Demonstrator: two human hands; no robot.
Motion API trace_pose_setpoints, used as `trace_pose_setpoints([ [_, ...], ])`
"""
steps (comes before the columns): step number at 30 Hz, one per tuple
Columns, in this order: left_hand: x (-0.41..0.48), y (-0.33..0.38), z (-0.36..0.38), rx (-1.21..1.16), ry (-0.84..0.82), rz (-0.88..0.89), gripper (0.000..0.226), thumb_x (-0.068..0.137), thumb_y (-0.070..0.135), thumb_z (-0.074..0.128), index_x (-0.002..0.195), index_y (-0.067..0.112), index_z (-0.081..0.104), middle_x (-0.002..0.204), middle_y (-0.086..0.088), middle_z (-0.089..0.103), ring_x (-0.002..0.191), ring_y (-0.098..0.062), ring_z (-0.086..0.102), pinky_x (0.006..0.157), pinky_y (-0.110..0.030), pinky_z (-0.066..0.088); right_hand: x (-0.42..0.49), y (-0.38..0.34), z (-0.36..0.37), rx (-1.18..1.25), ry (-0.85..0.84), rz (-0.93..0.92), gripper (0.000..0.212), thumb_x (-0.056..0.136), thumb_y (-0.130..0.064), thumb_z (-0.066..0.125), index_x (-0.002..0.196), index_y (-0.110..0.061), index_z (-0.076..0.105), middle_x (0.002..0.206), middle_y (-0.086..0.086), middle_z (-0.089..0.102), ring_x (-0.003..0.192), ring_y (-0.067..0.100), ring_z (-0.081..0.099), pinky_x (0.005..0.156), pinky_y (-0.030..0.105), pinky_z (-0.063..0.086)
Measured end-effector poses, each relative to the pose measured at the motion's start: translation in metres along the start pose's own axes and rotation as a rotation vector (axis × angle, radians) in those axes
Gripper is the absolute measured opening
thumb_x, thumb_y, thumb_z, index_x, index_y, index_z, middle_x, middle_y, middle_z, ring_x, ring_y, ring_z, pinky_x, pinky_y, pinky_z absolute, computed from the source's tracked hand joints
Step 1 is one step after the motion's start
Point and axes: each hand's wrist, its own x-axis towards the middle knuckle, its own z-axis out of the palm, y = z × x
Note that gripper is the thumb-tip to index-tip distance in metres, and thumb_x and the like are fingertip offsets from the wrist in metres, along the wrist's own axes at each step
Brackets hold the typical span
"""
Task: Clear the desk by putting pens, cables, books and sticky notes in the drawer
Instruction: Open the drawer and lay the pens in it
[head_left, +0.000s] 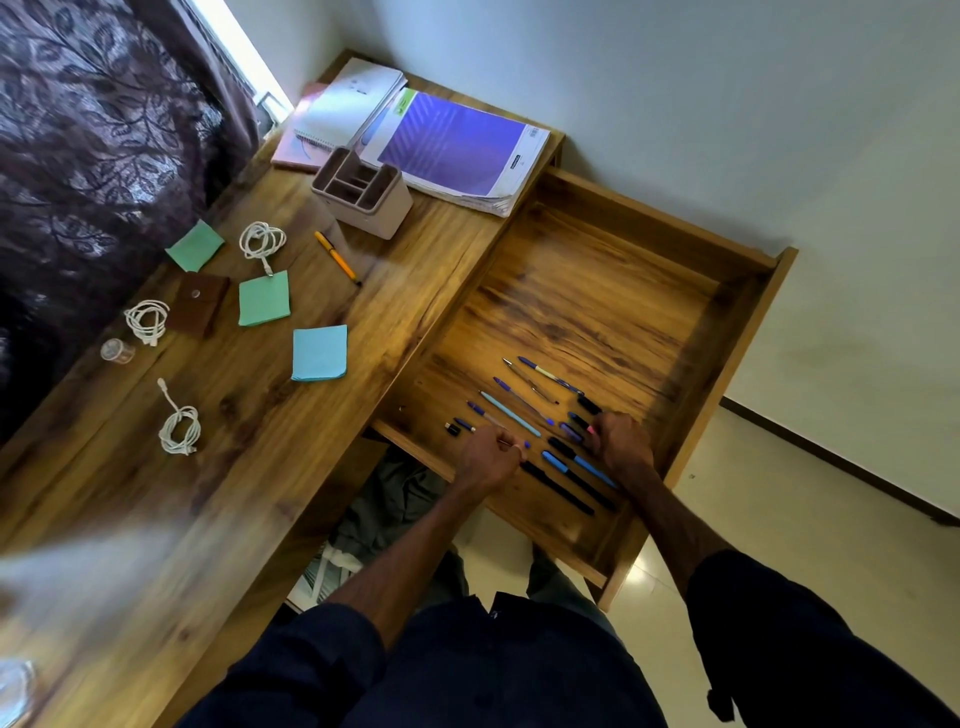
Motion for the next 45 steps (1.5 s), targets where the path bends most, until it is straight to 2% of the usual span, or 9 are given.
trace_pose_setpoints([
  [7, 0.001, -0.001, -0.001, -0.020, -0.011, 0.004, 0.007, 0.091, 0.018, 0.069, 0.094, 0.012, 0.071, 0.090, 0.000, 0.073, 0.083, -0.015, 0.071, 0.082, -0.042, 0.061, 0.000, 0.001, 0.000, 0.021, 0.002, 0.049, 0.009, 0.095, -0.029, 0.063, 0.100, -0.022, 0.064, 0.093, 0.001, 0.064, 0.085, 0.015, 0.061, 0.079, 0.039, 0.057],
  [18, 0.007, -0.009, -0.014, 0.013, 0.018, 0.022, 0.009, 0.090, 0.023, 0.069, 0.097, 0.016, 0.069, 0.096, 0.002, 0.073, 0.087, -0.016, 0.071, 0.081, -0.046, 0.062, -0.014, -0.046, -0.014, 0.149, 0.252, -0.113, 0.022, 0.089, -0.017, 0.071, 0.111, -0.013, 0.070, 0.107, 0.006, 0.068, 0.096, 0.019, 0.063, 0.074, 0.026, 0.046],
  [21, 0.010, -0.008, -0.034, 0.045, 0.073, 0.086, 0.006, 0.092, 0.023, 0.066, 0.095, 0.018, 0.069, 0.091, 0.004, 0.071, 0.084, -0.011, 0.070, 0.080, -0.042, 0.062, -0.014, -0.080, -0.019, 0.193, 0.324, -0.208, 0.019, 0.088, -0.017, 0.071, 0.107, -0.016, 0.071, 0.101, 0.001, 0.067, 0.091, 0.016, 0.062, 0.072, 0.025, 0.046],
  [25, 0.015, -0.006, -0.079, 0.032, 0.177, 0.167, 0.004, 0.091, 0.022, 0.065, 0.090, 0.024, 0.068, 0.088, 0.008, 0.070, 0.081, -0.006, 0.069, 0.076, -0.035, 0.062, -0.010, -0.136, -0.027, 0.275, 0.393, -0.354, 0.016, 0.086, -0.018, 0.073, 0.102, -0.014, 0.073, 0.095, 0.001, 0.070, 0.083, 0.015, 0.062, 0.072, 0.035, 0.056],
  [30, 0.025, -0.017, -0.150, 0.003, 0.345, 0.199, 0.008, 0.090, 0.021, 0.067, 0.096, 0.020, 0.071, 0.092, 0.008, 0.072, 0.086, -0.004, 0.067, 0.076, -0.021, 0.054, 0.001, -0.215, -0.026, 0.307, 0.410, -0.499, 0.012, 0.086, -0.019, 0.074, 0.098, -0.016, 0.072, 0.092, 0.000, 0.070, 0.079, 0.011, 0.061, 0.070, 0.031, 0.054],
  [34, 0.031, -0.043, -0.207, -0.030, 0.481, 0.158, 0.003, 0.083, 0.022, 0.066, 0.084, 0.025, 0.067, 0.084, 0.006, 0.073, 0.078, -0.013, 0.069, 0.074, -0.031, 0.057, 0.014, -0.280, -0.015, 0.295, 0.374, -0.549, 0.010, 0.088, -0.026, 0.069, 0.094, -0.019, 0.071, 0.088, -0.002, 0.069, 0.079, 0.014, 0.062, 0.071, 0.033, 0.052],
  [38, 0.040, -0.084, -0.258, -0.065, 0.559, 0.101, 0.005, 0.082, 0.020, 0.066, 0.086, 0.021, 0.068, 0.089, 0.003, 0.073, 0.084, -0.019, 0.070, 0.078, -0.033, 0.056, 0.035, -0.348, -0.006, 0.259, 0.372, -0.539, 0.013, 0.085, -0.023, 0.069, 0.095, -0.014, 0.073, 0.090, 0.003, 0.070, 0.080, 0.019, 0.064, 0.072, 0.030, 0.048],
  [42, 0.046, -0.120, -0.296, -0.060, 0.558, 0.043, 0.011, 0.083, 0.014, 0.069, 0.094, 0.013, 0.072, 0.094, -0.003, 0.074, 0.084, -0.017, 0.067, 0.073, -0.023, 0.044, 0.070, -0.405, -0.007, 0.260, 0.384, -0.434, 0.016, 0.087, -0.024, 0.065, 0.089, -0.011, 0.074, 0.088, 0.012, 0.071, 0.081, 0.031, 0.066, 0.066, 0.039, 0.053],
  [45, 0.046, -0.139, -0.313, -0.040, 0.556, -0.003, 0.013, 0.081, 0.019, 0.069, 0.093, 0.019, 0.073, 0.094, 0.000, 0.076, 0.086, -0.019, 0.071, 0.079, -0.028, 0.053, 0.104, -0.429, -0.006, 0.130, 0.365, -0.355, 0.027, 0.089, -0.030, 0.061, 0.081, -0.005, 0.068, 0.083, 0.020, 0.068, 0.083, 0.040, 0.064, 0.064, 0.043, 0.050],
])
